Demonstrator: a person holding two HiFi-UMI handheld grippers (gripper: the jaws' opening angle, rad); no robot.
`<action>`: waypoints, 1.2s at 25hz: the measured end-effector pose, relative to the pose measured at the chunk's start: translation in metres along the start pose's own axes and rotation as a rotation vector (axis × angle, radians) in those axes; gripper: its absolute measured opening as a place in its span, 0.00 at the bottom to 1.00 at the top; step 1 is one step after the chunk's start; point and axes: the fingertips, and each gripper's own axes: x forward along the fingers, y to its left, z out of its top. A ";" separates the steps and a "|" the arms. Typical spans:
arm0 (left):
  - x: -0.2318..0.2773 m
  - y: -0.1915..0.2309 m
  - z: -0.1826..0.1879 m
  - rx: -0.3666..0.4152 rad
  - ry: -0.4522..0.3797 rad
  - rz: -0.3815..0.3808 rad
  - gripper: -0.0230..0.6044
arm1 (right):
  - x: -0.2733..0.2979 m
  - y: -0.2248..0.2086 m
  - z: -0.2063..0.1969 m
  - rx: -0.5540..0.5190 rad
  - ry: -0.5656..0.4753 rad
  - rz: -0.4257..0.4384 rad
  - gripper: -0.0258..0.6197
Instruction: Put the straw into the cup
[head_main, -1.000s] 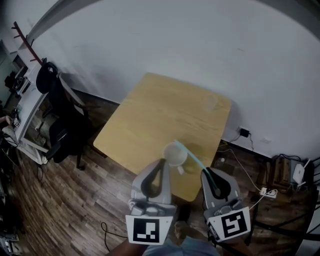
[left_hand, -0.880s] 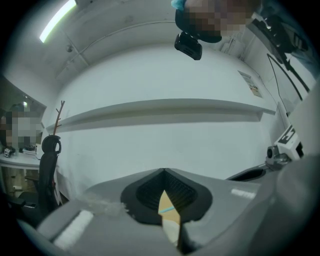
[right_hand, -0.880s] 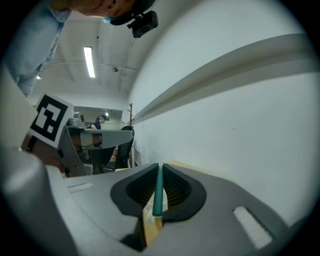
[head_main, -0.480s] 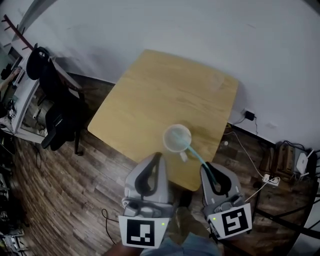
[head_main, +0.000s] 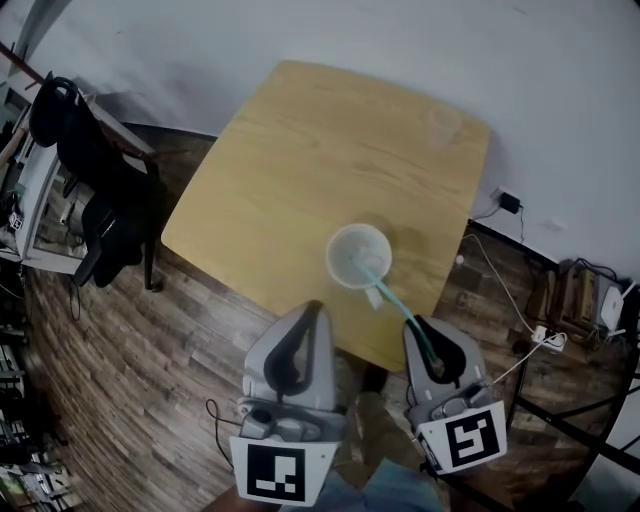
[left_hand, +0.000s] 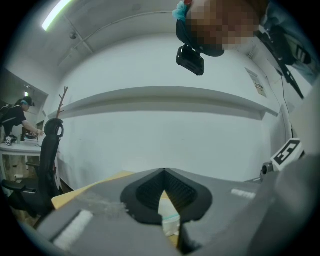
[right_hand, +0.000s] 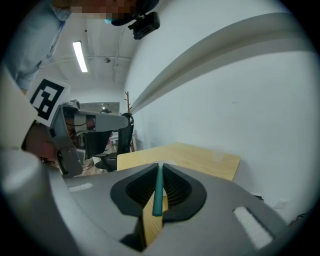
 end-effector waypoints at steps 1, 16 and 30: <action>0.002 0.001 -0.002 -0.002 0.004 0.000 0.06 | 0.002 -0.001 -0.003 0.002 0.005 -0.001 0.10; 0.018 0.018 -0.022 -0.018 0.051 0.008 0.06 | 0.026 -0.008 -0.022 0.012 0.060 -0.006 0.10; 0.016 0.015 0.008 -0.003 0.013 -0.018 0.06 | 0.024 -0.009 0.011 -0.020 0.013 -0.018 0.17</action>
